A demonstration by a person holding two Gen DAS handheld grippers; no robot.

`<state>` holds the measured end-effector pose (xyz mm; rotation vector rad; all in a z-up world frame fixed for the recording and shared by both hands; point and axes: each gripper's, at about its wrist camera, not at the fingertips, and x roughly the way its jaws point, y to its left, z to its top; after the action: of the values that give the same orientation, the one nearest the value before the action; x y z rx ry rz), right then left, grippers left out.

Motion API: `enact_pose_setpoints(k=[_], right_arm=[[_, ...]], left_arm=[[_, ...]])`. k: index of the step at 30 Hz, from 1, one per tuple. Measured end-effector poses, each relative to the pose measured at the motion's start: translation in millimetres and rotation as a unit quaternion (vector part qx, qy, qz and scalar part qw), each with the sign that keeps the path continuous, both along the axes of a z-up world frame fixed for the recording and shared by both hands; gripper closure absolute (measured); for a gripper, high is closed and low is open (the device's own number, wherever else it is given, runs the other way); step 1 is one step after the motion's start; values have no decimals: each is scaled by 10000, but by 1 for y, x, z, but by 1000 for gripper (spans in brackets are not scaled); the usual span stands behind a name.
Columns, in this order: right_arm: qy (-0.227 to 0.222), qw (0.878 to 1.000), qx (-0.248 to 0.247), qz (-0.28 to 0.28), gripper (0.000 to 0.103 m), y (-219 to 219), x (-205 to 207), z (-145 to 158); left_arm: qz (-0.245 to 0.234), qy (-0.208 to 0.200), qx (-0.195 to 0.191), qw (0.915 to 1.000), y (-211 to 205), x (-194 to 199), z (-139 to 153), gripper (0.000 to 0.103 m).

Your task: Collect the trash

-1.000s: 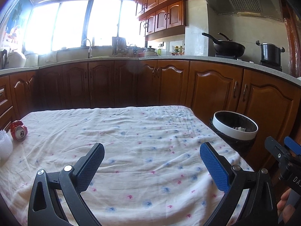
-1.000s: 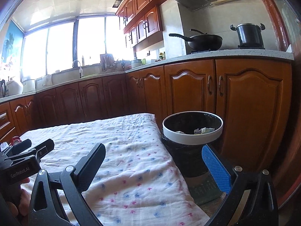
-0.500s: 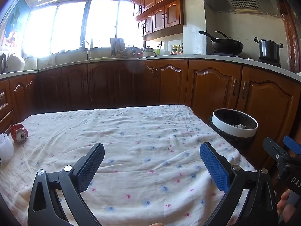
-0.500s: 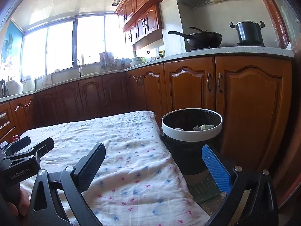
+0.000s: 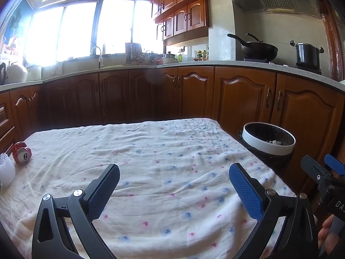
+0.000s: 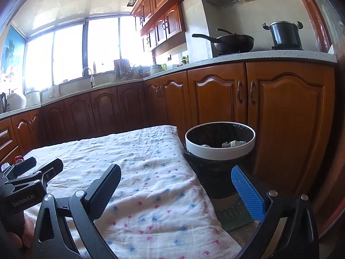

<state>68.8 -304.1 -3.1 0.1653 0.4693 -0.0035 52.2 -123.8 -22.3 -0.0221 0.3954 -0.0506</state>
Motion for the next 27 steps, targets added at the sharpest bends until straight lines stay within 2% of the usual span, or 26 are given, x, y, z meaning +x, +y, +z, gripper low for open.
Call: enact_pose_setpoints(k=[27], right_arm=[[7, 10000, 7, -2, 0, 3, 0, -1]], left_arm=[[-56, 45, 1, 10000, 3, 2, -1, 1]])
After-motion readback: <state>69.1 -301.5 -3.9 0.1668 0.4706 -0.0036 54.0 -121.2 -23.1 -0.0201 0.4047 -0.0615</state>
